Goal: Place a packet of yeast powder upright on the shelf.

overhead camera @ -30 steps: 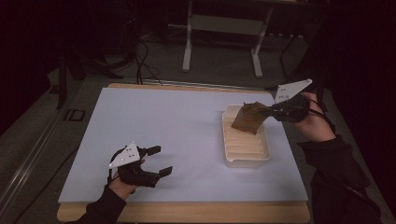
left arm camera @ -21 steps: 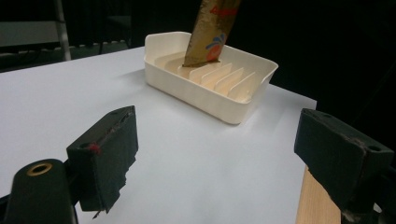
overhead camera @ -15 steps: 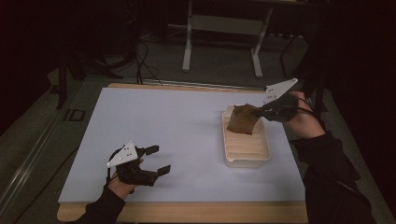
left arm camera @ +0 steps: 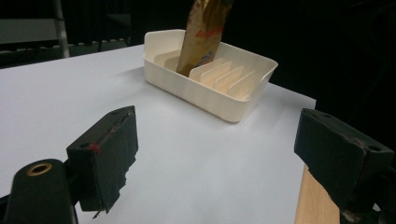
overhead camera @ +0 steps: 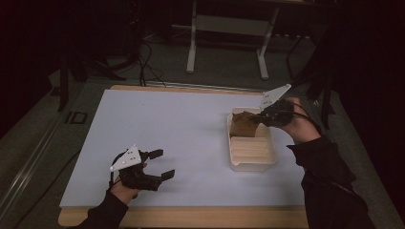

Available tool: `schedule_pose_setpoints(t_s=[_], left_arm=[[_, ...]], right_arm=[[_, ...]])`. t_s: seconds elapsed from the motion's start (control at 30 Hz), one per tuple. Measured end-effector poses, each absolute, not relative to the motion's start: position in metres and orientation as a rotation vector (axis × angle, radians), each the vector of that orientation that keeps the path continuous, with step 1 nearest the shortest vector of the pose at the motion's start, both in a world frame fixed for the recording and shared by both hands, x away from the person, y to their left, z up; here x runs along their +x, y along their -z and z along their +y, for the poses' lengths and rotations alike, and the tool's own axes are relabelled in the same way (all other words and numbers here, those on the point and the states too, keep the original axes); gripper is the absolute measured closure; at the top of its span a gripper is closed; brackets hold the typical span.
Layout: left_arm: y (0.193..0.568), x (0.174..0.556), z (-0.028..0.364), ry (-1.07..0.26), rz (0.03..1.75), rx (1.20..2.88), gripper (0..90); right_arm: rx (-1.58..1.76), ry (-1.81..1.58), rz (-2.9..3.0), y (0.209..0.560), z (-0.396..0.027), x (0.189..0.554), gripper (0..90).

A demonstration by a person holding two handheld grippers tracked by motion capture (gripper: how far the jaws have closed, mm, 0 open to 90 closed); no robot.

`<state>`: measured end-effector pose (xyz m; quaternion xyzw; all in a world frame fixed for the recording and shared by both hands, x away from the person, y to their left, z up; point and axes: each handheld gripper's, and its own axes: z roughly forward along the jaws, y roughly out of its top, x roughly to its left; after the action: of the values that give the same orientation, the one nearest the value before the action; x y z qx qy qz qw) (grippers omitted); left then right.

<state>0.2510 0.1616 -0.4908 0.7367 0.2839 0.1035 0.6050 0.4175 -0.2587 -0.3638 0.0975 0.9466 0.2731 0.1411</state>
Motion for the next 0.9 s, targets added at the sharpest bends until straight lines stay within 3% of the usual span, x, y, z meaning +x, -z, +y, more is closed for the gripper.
schedule_pose_setpoints(t_s=[0.43,0.63,0.77,0.9], left_arm=[[0.491,0.251,0.161,-0.236,0.651,1.705,14.4],[0.492,0.251,0.161,-0.235,0.652,1.708,14.4],[0.492,0.251,0.162,-0.238,0.651,1.707,14.4],[0.492,0.251,0.162,-0.24,0.652,1.71,14.4]], right_arm=[[0.389,-0.832,2.735,0.387,-0.262,0.428,84.8],[0.492,-0.816,2.714,0.382,-0.26,0.425,74.8],[0.544,-0.842,2.686,0.376,-0.259,0.422,60.7],[0.568,-0.885,2.652,0.368,-0.259,0.418,55.4]])
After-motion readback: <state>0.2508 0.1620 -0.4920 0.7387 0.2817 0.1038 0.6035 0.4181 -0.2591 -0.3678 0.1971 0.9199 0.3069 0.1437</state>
